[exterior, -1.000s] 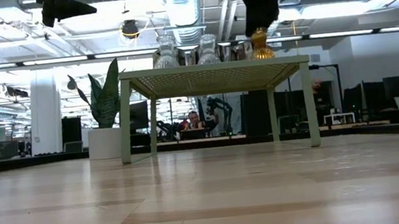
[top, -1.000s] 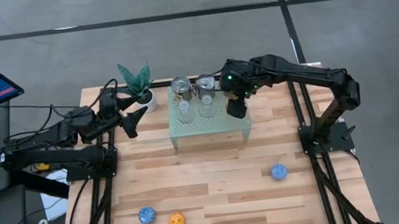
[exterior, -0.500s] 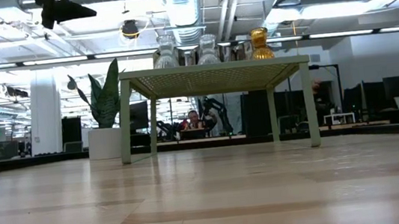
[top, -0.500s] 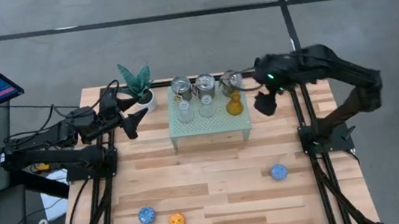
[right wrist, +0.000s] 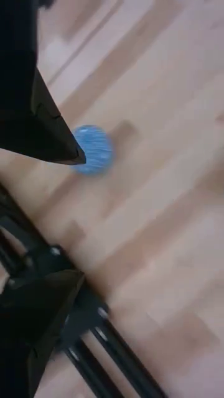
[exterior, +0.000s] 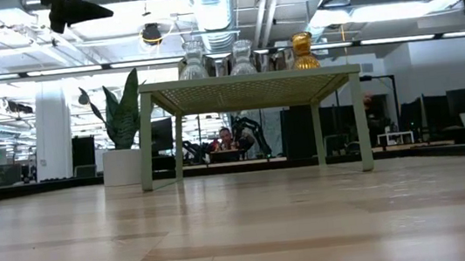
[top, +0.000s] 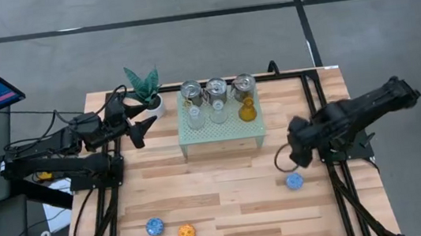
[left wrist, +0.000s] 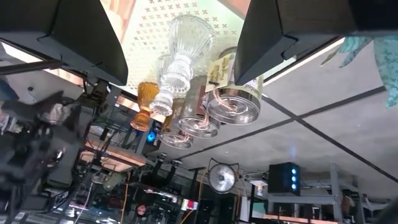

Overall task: Pick & Place candle stick holders
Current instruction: Put the light blue scented candle on the shelf

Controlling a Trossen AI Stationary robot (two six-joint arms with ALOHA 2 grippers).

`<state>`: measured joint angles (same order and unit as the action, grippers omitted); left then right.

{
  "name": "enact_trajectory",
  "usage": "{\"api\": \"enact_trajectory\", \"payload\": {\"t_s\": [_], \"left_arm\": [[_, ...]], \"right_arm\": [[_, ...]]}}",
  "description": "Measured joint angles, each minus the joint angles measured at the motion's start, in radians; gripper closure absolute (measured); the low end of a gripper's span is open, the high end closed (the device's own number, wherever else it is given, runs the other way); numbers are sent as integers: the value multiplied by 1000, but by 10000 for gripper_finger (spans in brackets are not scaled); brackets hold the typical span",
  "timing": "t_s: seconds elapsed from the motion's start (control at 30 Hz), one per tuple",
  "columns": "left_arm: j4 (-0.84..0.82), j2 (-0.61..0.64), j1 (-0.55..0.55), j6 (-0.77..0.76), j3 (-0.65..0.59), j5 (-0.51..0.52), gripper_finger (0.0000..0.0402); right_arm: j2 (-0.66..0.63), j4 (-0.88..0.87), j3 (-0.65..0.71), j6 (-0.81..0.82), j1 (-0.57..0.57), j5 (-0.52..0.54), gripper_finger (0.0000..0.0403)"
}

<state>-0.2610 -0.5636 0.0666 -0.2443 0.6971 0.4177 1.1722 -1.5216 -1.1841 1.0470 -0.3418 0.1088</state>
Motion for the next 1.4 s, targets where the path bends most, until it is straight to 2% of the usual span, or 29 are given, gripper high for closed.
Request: {"api": "enact_trajectory", "payload": {"t_s": [0.17,0.4,0.53,0.93,1.2,1.4], "left_arm": [[0,0,0,0,0,0,105],[-1,0,0,0,0,0,105],[-1,0,0,0,0,0,105],[-4,0,0,0,0,-1,105],[-5,0,0,0,0,-1,105],[-7,0,0,0,0,-1,105]], "right_arm": [[10,102,129,54,-88,-147,106],[12,207,227,54,-115,-242,31],[12,240,259,50,-117,-243,6],[12,496,429,59,-136,-230,10],[15,546,456,61,-136,-179,7],[95,611,457,22,-137,-183,5]]}}
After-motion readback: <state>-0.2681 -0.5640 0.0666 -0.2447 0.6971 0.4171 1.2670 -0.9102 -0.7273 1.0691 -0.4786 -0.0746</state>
